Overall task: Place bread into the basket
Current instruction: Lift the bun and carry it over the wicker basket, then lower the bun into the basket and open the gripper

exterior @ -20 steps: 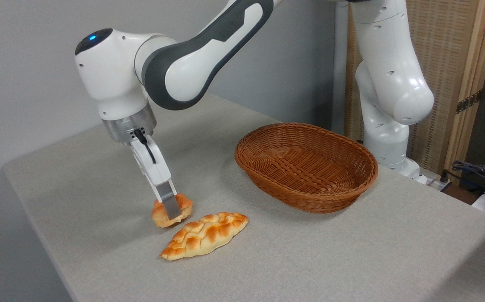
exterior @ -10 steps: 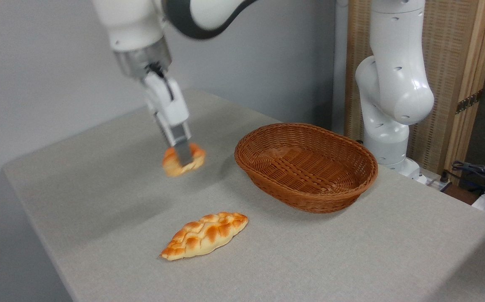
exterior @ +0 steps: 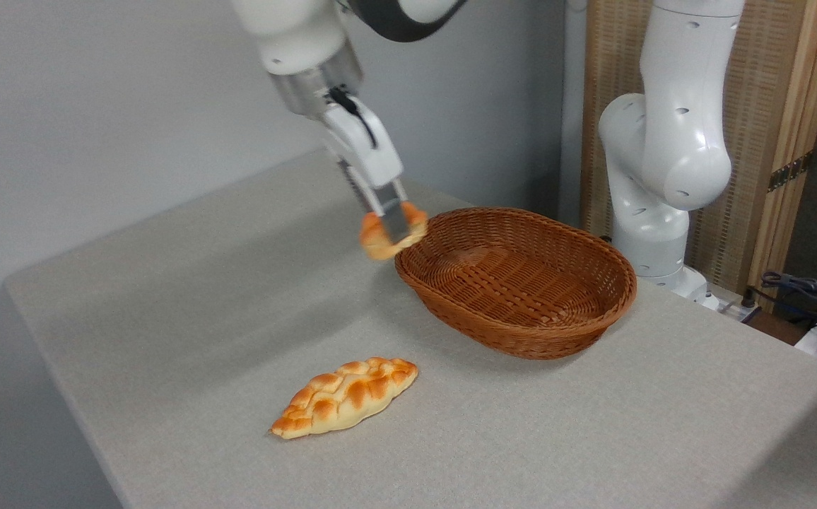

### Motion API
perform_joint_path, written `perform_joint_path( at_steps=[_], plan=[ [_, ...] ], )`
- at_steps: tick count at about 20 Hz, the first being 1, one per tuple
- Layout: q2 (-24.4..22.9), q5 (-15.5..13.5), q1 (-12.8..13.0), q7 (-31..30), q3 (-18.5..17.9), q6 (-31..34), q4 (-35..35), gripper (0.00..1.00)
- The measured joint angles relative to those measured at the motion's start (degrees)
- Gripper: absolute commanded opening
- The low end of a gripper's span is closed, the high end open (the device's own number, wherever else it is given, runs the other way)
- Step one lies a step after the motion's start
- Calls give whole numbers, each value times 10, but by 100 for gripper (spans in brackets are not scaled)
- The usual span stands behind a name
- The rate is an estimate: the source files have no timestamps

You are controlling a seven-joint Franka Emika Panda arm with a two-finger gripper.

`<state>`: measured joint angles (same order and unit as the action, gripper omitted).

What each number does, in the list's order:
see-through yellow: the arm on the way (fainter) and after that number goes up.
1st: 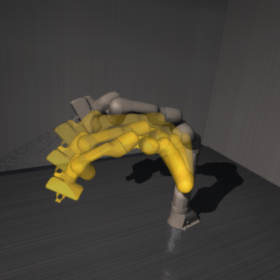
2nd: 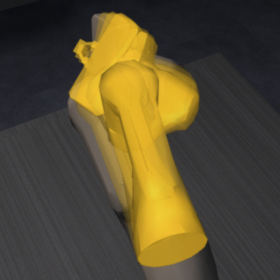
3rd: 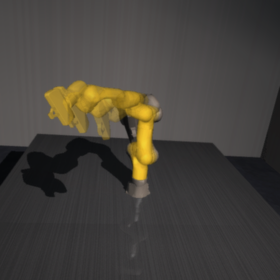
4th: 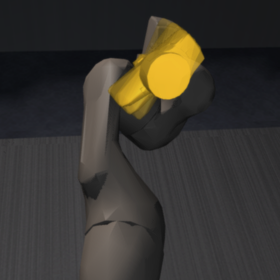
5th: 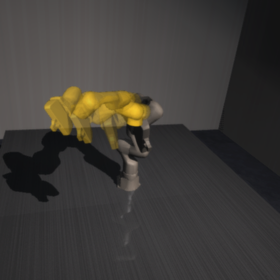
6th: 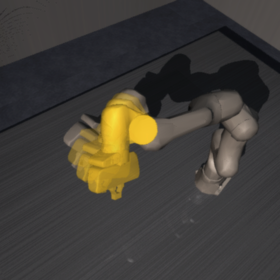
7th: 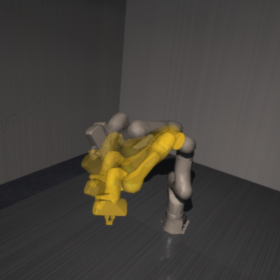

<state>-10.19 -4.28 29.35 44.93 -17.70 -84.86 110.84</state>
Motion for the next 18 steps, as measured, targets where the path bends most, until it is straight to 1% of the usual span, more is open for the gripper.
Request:
perform_joint_path(
  at_steps=[1,2,3,8,13,18],
  plan=[
    [-9,0,0,0,0,9,16,94],
    [-15,0,0,0,0,13,33,98],
    [-17,0,0,0,0,13,42,100],
    [-18,0,6,11,1,13,103,100],
    [-18,0,18,37,2,13,114,100],
    [-18,0,20,42,2,7,114,100]
  ],
)
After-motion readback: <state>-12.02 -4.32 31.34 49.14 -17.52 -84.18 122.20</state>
